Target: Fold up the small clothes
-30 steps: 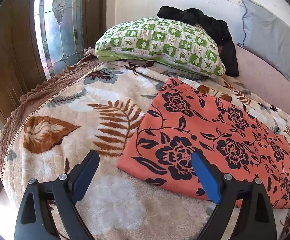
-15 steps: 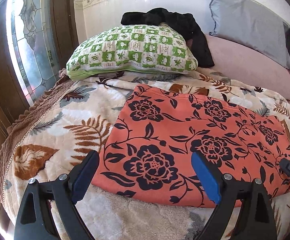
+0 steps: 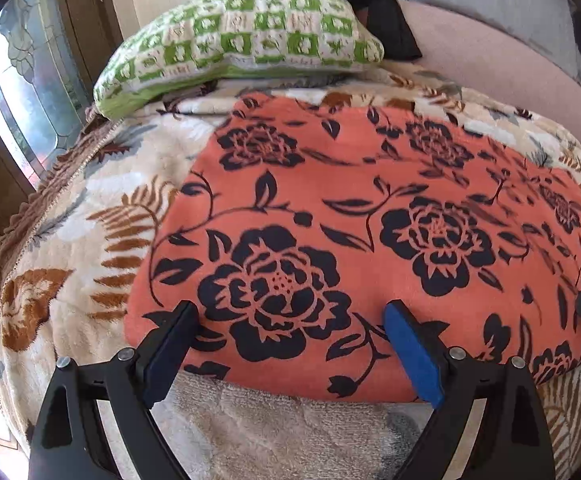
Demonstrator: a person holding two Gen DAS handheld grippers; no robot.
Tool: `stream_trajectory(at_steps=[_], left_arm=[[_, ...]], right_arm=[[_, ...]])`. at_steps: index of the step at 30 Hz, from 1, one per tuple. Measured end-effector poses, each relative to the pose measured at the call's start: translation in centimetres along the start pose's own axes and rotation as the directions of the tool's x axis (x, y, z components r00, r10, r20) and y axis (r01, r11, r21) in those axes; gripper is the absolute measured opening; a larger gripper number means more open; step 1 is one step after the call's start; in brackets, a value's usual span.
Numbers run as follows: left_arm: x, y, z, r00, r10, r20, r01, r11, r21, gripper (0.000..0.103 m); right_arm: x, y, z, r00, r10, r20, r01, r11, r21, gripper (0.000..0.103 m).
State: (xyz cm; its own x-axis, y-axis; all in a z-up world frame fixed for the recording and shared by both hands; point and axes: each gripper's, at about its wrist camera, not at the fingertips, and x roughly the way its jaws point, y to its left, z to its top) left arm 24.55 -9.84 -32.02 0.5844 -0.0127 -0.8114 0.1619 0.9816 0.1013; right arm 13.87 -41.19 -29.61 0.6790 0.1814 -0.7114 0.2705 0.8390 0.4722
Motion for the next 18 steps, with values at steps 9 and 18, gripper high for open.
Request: stream_trajectory(at_steps=[9,18], left_arm=[[0.06,0.12,-0.30,1.000,0.011,0.013,-0.011,1.000,-0.007,0.103],[0.16,0.24,-0.19,1.000,0.009,0.012,-0.009,1.000,-0.008,0.103]], right_arm=[[-0.08,-0.05,-0.07,1.000,0.005,0.000,-0.005,1.000,0.005,0.038],[0.00,0.12,-0.12,1.000,0.000,0.004,0.000,1.000,-0.009,0.039]])
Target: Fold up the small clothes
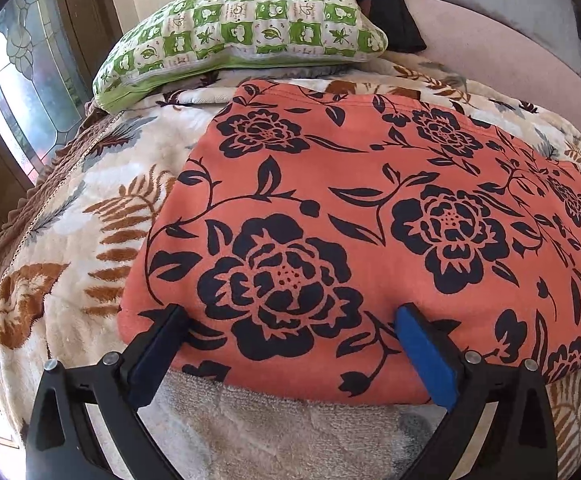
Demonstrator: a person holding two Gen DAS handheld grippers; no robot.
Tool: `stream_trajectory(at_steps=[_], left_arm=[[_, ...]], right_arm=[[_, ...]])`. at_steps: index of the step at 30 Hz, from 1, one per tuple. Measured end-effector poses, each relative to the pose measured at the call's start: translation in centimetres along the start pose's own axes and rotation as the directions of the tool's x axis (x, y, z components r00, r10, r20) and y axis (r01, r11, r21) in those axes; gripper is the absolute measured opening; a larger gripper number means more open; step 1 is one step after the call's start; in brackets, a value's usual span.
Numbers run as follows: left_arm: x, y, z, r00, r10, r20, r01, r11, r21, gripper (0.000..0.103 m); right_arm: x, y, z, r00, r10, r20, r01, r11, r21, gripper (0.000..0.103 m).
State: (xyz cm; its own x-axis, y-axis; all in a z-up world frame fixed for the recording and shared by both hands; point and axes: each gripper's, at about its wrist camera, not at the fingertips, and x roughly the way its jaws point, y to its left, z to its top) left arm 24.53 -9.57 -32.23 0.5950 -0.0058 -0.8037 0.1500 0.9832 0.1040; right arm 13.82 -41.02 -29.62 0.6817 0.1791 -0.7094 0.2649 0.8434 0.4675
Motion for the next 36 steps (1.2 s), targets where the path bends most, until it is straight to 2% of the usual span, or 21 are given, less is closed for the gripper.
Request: stream_trajectory(at_steps=[5,9,11,14,16,17,21,24,27,29,31,32,33,36], left_arm=[[-0.2,0.1,0.3,1.000,-0.013,-0.010,0.013,1.000,-0.013,0.103],[-1.4,0.0,0.6,0.997,-0.074,0.032,0.075,0.997,-0.027,0.103],[-1.8,-0.6,0.6,0.993,-0.103,0.048,0.104,0.995,-0.005,0.103],[-1.1,-1.4,0.4,0.992,-0.127,0.016,0.127,0.992,0.018,0.103],[-0.1,-1.9,0.2,0.994,-0.108,-0.016,0.109,0.993,0.042,0.103],[-0.1,-2.1,0.0,0.995,-0.096,-0.005,0.096,0.994,0.058,0.103],[-0.4,-2.0,0.2,0.995,-0.102,-0.006,0.103,0.993,0.052,0.103],[-1.1,-1.4,0.3,0.995,-0.102,0.015,0.101,0.994,0.030,0.103],[-1.9,-0.1,0.9,0.995,-0.082,0.054,0.082,0.996,-0.016,0.103],[-1.9,1.4,1.2,0.997,-0.058,0.057,0.062,0.995,-0.072,0.103],[-1.5,2.9,1.5,0.999,-0.032,0.036,0.036,0.991,-0.126,0.103],[-1.3,3.6,1.5,0.999,-0.037,0.021,0.039,0.987,-0.154,0.103],[-1.2,4.4,1.5,0.998,-0.056,0.009,0.057,0.982,-0.183,0.103],[-1.9,6.3,1.3,0.990,-0.138,0.022,0.139,0.958,-0.251,0.103]], right_arm=[[-1.0,0.3,0.3,0.999,-0.005,0.041,0.006,1.000,-0.012,0.039],[-3.7,-0.4,1.4,0.979,-0.082,0.184,0.084,0.996,0.001,0.039],[-4.5,-1.9,2.1,0.967,-0.140,0.211,0.131,0.990,0.056,0.039],[-4.4,-4.2,2.6,0.958,-0.223,0.180,0.200,0.970,0.135,0.039],[-3.2,-5.6,2.6,0.963,-0.248,0.104,0.227,0.957,0.180,0.039],[-2.3,-6.1,2.5,0.967,-0.249,0.057,0.235,0.954,0.184,0.040],[-2.6,-4.6,2.2,0.949,-0.303,0.090,0.293,0.950,0.108,0.040],[-3.7,-4.1,1.9,0.955,-0.258,0.146,0.241,0.963,0.121,0.040],[-4.6,-2.8,1.8,0.963,-0.172,0.207,0.158,0.984,0.080,0.040],[-4.6,-1.4,1.6,0.969,-0.121,0.218,0.118,0.993,0.025,0.040],[-3.3,-0.2,1.3,0.982,-0.095,0.165,0.101,0.995,-0.026,0.044],[-1.9,-0.1,1.2,0.993,-0.085,0.087,0.089,0.995,-0.041,0.050],[-0.4,-0.1,0.9,0.996,-0.093,0.003,0.093,0.995,-0.040,0.051],[-0.2,0.3,0.4,0.994,-0.111,0.016,0.112,0.992,-0.059,0.052]])
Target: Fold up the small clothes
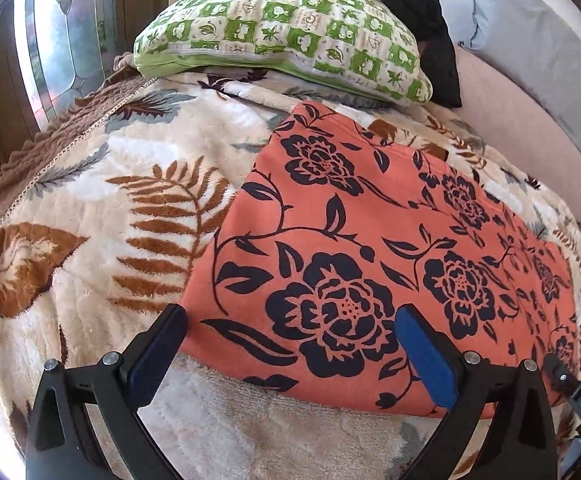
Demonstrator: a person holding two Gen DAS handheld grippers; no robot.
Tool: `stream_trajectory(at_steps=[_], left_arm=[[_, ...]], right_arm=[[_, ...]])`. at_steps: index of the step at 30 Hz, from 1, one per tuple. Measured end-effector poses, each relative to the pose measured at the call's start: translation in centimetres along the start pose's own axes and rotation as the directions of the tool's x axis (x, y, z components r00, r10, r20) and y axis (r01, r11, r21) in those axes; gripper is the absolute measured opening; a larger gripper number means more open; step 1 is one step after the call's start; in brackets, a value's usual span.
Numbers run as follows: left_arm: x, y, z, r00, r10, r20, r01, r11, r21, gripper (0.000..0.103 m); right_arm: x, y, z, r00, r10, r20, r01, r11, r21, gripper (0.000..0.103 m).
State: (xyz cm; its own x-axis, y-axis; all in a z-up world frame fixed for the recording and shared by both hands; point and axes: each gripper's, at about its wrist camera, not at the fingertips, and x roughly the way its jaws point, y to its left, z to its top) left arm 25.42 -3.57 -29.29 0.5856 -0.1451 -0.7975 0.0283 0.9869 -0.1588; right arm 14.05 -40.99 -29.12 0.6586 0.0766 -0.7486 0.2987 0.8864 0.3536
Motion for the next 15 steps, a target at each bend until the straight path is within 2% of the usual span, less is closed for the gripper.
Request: stream_trajectory(at_steps=[1,3,5,7,10,13,15], left_arm=[[-0.5,0.5,0.1,1.000,-0.025,0.008,0.025,1.000,-0.009,0.103],[-1.4,1.2,-0.1,0.995,-0.100,0.012,0.101,0.994,-0.030,0.092],[-1.7,1.8,-0.4,0.980,-0.201,-0.012,0.200,0.978,-0.060,0.063],[-1.5,1.9,-1.0,0.957,-0.285,-0.053,0.280,0.956,-0.082,0.053],[-1.9,1.6,-2.2,0.932,-0.355,-0.071,0.348,0.932,-0.099,0.042],[-2.0,1.7,-2.4,0.917,-0.397,-0.049,0.388,0.913,-0.126,0.041],[-1.2,2.3,-2.3,0.909,-0.413,-0.055,0.397,0.900,-0.181,0.041]], right_arm=[[0.1,0.1,0.1,1.000,0.001,-0.005,-0.001,1.000,-0.006,0.052],[0.4,-0.3,0.1,1.000,0.013,-0.009,-0.013,1.000,0.015,0.052],[0.4,-0.3,0.2,1.000,0.013,-0.012,-0.013,1.000,0.013,0.052],[0.5,-0.3,0.2,1.000,0.012,-0.012,-0.012,1.000,0.012,0.053],[0.5,-0.4,0.3,1.000,0.016,-0.014,-0.016,1.000,0.014,0.052],[0.3,-0.5,0.1,1.000,0.020,-0.013,-0.020,1.000,0.023,0.053],[0.3,-0.4,0.2,1.000,0.016,-0.013,-0.015,1.000,0.021,0.053]])
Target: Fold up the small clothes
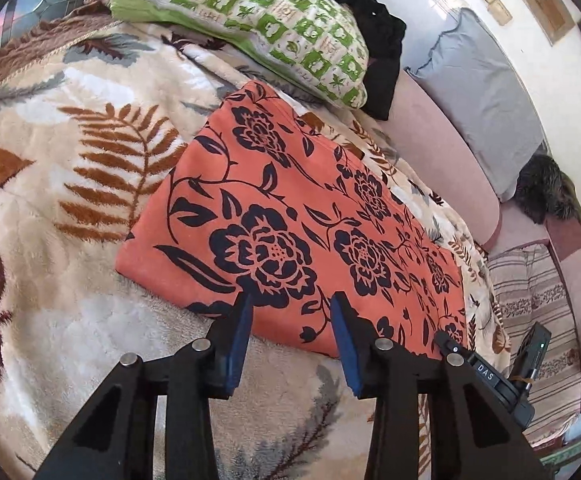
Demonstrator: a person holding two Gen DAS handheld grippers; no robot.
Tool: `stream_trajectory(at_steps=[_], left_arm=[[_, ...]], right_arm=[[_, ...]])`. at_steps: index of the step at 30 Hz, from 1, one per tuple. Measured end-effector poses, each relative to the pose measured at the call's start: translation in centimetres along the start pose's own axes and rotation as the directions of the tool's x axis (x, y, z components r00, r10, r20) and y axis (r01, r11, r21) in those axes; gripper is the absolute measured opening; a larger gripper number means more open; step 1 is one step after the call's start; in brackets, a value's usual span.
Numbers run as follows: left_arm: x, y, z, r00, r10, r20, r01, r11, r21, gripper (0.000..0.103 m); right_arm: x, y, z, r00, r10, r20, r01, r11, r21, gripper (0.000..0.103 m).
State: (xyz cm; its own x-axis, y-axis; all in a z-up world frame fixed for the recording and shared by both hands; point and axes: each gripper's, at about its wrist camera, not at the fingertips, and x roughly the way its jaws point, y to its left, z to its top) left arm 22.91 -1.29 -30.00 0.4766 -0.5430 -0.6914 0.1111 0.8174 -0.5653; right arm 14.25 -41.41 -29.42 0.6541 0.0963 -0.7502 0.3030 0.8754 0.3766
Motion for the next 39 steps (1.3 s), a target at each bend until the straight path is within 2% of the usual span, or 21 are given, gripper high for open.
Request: stream_trajectory(at_steps=[4,6,13,15,17,19,21,23,25,28,33,34,35,37,38,39], left_arm=[[1.9,2.6,-0.2,0.993,-0.082,-0.085,0.065,0.981,-0.182,0.039],[2.2,3.4,-0.3,0.991,-0.114,-0.077,0.093,0.966,-0.240,0.039],[2.2,4.0,-0.1,0.989,-0.148,-0.022,0.135,0.943,-0.305,0.041],[0.9,3.7,-0.6,0.992,-0.124,-0.002,0.118,0.951,-0.285,0.045],[-0.6,3.9,-0.7,0.997,-0.068,0.047,0.078,0.957,-0.280,0.069],[-1.6,4.2,-0.8,0.997,-0.001,0.079,0.024,0.959,-0.284,0.075],[-1.4,4.9,-0.6,0.998,-0.001,0.061,0.020,0.951,-0.308,0.075],[-0.8,5.8,-0.6,0.999,-0.027,0.046,0.042,0.931,-0.364,0.075],[-0.8,6.2,-0.3,0.997,-0.023,0.068,0.048,0.919,-0.390,0.075],[0.0,5.6,1.1,0.994,0.024,0.104,0.015,0.931,-0.365,0.075],[1.5,4.9,2.1,0.989,0.043,0.140,0.005,0.946,-0.324,0.073],[1.8,4.8,2.1,0.989,0.043,0.141,0.004,0.949,-0.317,0.060],[2.2,4.7,2.2,0.991,0.047,0.129,-0.005,0.950,-0.311,0.039],[2.7,4.9,2.1,0.990,0.070,0.120,-0.031,0.953,-0.302,0.026],[2.6,4.8,2.1,0.990,0.065,0.127,-0.026,0.955,-0.294,0.017],[2.5,4.6,2.1,0.989,0.065,0.135,-0.025,0.959,-0.281,0.016]], right_arm=[[-0.1,0.1,-0.1,1.000,-0.001,0.001,0.001,1.000,0.002,0.053],[0.0,0.1,-0.1,1.000,0.001,-0.001,-0.001,1.000,0.006,0.053],[0.2,0.1,0.1,1.000,0.005,0.001,-0.005,1.000,0.004,0.055],[0.3,0.1,0.2,1.000,0.010,0.001,-0.010,1.000,0.006,0.056],[0.4,0.0,0.3,1.000,0.014,0.002,-0.014,1.000,0.011,0.057],[0.5,0.1,0.4,1.000,0.018,0.001,-0.018,1.000,0.013,0.059],[0.5,0.2,0.3,1.000,0.019,-0.001,-0.019,1.000,0.011,0.060],[0.4,0.3,0.3,1.000,0.021,-0.001,-0.021,1.000,0.015,0.060],[0.4,0.2,0.3,1.000,0.025,-0.002,-0.025,0.999,0.024,0.060],[0.3,0.1,0.2,1.000,0.029,0.001,-0.029,0.999,0.031,0.060],[0.2,0.1,0.1,1.000,0.028,0.008,-0.029,0.999,0.033,0.060],[0.2,0.1,0.0,1.000,0.027,0.009,-0.027,0.999,0.032,0.060],[0.2,0.2,0.0,1.000,0.025,0.010,-0.025,0.999,0.030,0.060],[0.1,0.2,0.0,1.000,0.022,0.011,-0.022,0.999,0.025,0.059],[0.1,0.2,0.0,1.000,0.020,0.013,-0.020,0.999,0.027,0.055],[0.0,0.1,0.0,1.000,0.013,0.015,-0.014,0.999,0.035,0.047]])
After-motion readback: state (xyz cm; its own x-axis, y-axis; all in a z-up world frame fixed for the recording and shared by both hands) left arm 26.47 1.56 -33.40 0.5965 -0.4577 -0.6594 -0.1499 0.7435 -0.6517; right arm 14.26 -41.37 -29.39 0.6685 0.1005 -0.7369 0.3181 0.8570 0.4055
